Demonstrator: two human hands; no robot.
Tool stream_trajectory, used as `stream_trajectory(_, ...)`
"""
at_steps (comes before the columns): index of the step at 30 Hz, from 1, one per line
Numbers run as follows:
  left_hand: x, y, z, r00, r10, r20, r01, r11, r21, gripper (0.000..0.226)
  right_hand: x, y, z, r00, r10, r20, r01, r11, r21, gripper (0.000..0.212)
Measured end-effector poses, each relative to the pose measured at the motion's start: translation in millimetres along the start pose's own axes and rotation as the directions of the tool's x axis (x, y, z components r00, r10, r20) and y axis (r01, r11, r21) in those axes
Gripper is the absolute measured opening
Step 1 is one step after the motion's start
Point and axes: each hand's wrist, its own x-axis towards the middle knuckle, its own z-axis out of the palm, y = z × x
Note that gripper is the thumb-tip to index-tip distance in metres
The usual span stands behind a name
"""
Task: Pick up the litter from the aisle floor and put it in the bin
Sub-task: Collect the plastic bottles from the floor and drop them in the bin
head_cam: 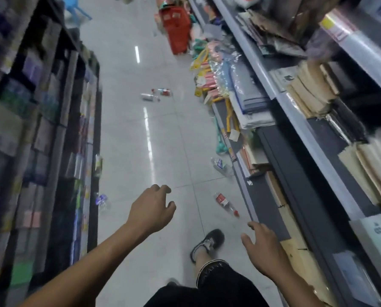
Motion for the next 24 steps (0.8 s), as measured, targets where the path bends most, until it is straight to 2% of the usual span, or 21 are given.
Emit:
stream_trajectory(11,156.3,123.2,-24.1,0.984,0.167,0.068,-0.171,0.983,0.060,0.040,111.5,9.2,-73.5,0.995,0.097,-0.024,-0.093,0.986,0.142,0.047)
stream_trajectory(17,214.2,154.5,-32.6,0.957,0.266,0.119,-0.278,0.955,0.104,0.038,143.1,-2.5,-86.0,0.989,0.142,-0.044,-0.129,0.969,0.213,0.047)
stream_trajectory(24,313.6,164.2,-38.2,0.902,0.379,0.208,-0.403,0.911,0.086,0.039,186.4,-35.2,-79.0,0.960,0.276,-0.042,-0.259,0.937,0.233,0.047)
